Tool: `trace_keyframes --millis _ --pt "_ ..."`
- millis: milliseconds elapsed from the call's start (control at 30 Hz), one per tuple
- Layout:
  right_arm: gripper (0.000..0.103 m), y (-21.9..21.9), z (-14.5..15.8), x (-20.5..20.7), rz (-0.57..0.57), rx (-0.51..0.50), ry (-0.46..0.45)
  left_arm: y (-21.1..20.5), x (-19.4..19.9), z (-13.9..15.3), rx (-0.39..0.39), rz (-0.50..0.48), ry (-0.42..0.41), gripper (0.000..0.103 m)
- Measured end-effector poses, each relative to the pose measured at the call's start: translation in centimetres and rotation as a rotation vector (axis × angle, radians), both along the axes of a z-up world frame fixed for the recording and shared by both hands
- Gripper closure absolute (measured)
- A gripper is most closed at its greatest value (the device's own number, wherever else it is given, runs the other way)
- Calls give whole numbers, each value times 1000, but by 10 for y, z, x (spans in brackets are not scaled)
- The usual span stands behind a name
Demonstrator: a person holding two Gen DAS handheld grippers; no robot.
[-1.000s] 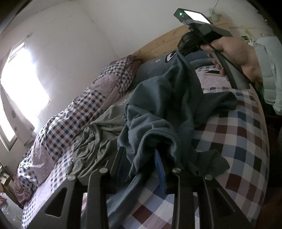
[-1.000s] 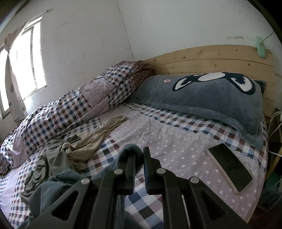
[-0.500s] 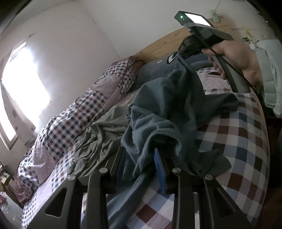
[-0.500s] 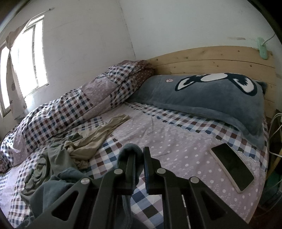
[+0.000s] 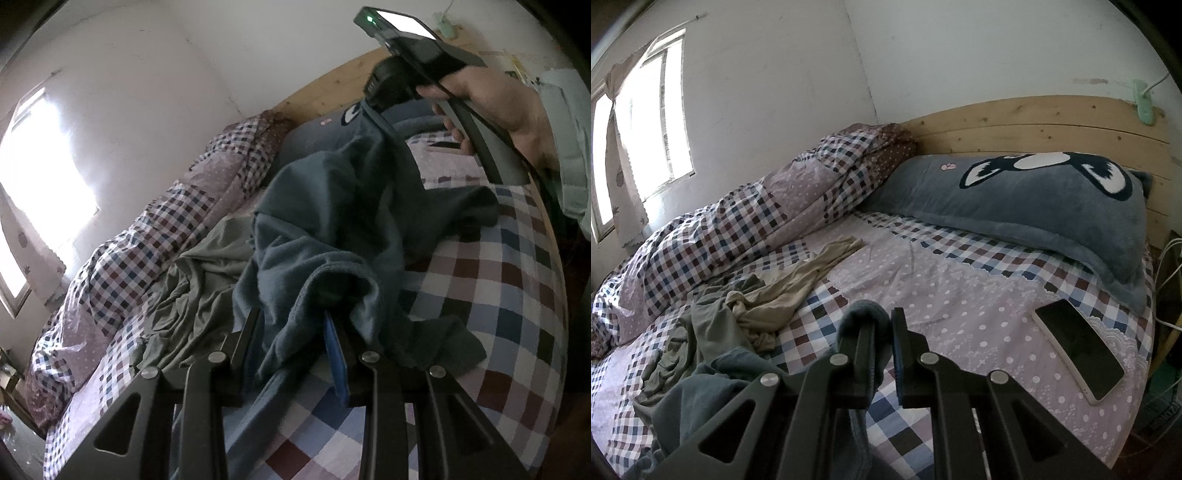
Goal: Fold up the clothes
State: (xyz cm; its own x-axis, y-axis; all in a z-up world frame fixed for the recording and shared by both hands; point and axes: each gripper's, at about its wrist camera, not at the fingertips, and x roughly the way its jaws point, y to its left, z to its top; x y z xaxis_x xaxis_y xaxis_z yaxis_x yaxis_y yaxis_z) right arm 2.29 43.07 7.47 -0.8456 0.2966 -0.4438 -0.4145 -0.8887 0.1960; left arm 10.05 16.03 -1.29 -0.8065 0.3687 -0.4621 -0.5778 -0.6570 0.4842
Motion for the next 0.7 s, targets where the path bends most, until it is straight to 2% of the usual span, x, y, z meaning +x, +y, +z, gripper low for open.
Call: trace_keyframes --millis 300,500,700 --pt "95 4 -1 1 3 -3 -6 13 0 -10 -52 -23 -15 68" --pt "95 5 -1 2 4 -4 -7 15 0 -11 -53 -25 -26 69" --pt "95 6 -1 3 4 -8 -6 16 2 -12 -60 -35 -28 83"
